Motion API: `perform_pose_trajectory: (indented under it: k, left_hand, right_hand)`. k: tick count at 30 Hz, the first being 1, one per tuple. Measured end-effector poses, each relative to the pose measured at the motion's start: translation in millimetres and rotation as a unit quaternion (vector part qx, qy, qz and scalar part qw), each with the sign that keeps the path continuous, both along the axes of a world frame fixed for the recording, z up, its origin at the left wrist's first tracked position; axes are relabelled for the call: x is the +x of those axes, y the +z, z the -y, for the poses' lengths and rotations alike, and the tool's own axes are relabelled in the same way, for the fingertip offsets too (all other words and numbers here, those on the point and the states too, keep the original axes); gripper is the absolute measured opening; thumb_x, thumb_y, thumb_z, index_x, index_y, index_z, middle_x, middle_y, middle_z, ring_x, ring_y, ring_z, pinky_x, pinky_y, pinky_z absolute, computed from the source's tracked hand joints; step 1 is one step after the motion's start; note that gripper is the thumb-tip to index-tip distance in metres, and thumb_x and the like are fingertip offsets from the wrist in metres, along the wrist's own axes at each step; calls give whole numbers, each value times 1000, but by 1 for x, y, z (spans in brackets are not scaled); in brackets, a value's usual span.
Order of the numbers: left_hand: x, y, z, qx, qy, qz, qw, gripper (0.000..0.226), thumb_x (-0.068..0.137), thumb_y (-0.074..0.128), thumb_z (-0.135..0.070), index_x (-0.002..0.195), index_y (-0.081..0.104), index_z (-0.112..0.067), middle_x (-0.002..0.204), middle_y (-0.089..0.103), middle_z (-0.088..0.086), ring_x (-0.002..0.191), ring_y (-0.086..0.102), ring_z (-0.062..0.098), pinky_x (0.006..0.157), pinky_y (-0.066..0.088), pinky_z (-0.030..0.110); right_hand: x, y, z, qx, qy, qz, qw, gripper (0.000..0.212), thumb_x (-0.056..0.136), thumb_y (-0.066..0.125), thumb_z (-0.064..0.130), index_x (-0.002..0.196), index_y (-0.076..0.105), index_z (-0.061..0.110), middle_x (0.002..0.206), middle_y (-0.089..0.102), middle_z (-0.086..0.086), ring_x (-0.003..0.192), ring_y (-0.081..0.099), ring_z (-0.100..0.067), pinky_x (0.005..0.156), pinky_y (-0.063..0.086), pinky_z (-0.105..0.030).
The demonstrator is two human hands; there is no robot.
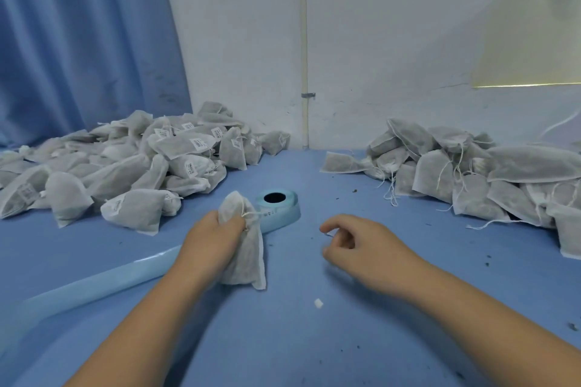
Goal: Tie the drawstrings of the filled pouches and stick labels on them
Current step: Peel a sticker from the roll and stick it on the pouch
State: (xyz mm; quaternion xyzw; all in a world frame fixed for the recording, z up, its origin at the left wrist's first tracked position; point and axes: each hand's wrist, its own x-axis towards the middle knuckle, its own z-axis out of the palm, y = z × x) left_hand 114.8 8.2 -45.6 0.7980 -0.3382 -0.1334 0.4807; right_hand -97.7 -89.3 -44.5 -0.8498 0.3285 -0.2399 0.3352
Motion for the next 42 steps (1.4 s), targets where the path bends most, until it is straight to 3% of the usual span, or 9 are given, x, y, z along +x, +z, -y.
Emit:
perform_pose_trajectory:
  k: [5, 10, 13, 16, 21, 25, 27, 35, 42]
  left_hand:
    - [9, -6, 4, 33, -11, 44, 998, 18, 90, 51, -35, 93, 62, -20, 95, 64, -2, 86, 58, 15, 64, 40, 30]
    - [4, -3, 5, 49, -16, 94, 994, 16, 89, 51, -34, 83, 54, -19, 87, 58, -3, 81, 54, 17, 57, 33, 25]
    - [2, 1, 3, 51, -6, 100, 994, 17, 88, 52, -35, 78, 52, -21, 83, 57, -4, 81, 54, 19, 56, 32, 27]
    - [6, 6, -2, 51, 4, 93, 994, 18, 88, 53, -34, 77, 54, -20, 81, 57, -5, 74, 52, 8, 54, 31, 26]
    - [11, 12, -9, 61, 6, 80, 995, 21, 87, 52, -35, 75, 57, -19, 81, 61, -4, 74, 53, 7, 54, 32, 26]
    - [20, 14, -19, 99, 38, 114, 988, 25, 88, 50, -37, 89, 60, -14, 94, 64, 4, 90, 58, 24, 61, 36, 31]
    - [27, 13, -26, 114, 57, 120, 985, 27, 89, 51, -36, 92, 61, -11, 97, 64, 7, 93, 59, 28, 68, 39, 33]
    - [34, 13, -36, 163, 66, 107, 979, 21, 92, 48, -33, 82, 53, -14, 92, 57, 6, 91, 56, 29, 63, 34, 33]
    - [10, 15, -30, 129, 49, 199, 970, 22, 91, 48, -35, 76, 46, -18, 76, 44, -3, 81, 49, 26, 58, 33, 31]
  right_hand:
    - [51, 0, 44, -35, -63, -39, 997, 38, 86, 58, 16, 123, 55, 25, 100, 60, 5, 85, 56, -12, 73, 39, -23]
    - [92, 6, 58, -196, 43, -131, 971, 60, 83, 50, 1, 136, 46, 30, 139, 31, 4, 96, 54, -22, 88, 47, -37]
    - [110, 17, 67, -269, 43, -239, 932, 54, 84, 53, 5, 131, 51, 31, 126, 33, -1, 98, 44, -22, 77, 46, -36]
    - [118, 27, 73, -232, 33, -321, 918, 50, 86, 50, 9, 130, 53, 33, 105, 34, -1, 91, 40, -20, 70, 36, -31]
    - [126, 40, 76, -211, 72, -390, 893, 58, 82, 51, 3, 134, 50, 29, 120, 54, -1, 97, 53, -21, 79, 47, -33]
    - [123, 36, 75, -125, 83, -391, 908, 56, 79, 57, 5, 128, 47, 29, 93, 52, 1, 53, 64, -18, 53, 52, -26]
    - [122, 36, 75, -111, 85, -384, 913, 49, 80, 58, 7, 123, 46, 28, 95, 50, 0, 48, 66, -18, 48, 52, -25]
    - [115, 37, 68, -134, 68, -348, 925, 22, 85, 56, 17, 103, 50, 27, 91, 59, 2, 60, 70, -17, 56, 51, -24]
    - [106, 25, 59, -188, 29, -316, 930, 45, 84, 58, 23, 128, 50, 30, 118, 58, 1, 93, 51, -18, 71, 42, -27]
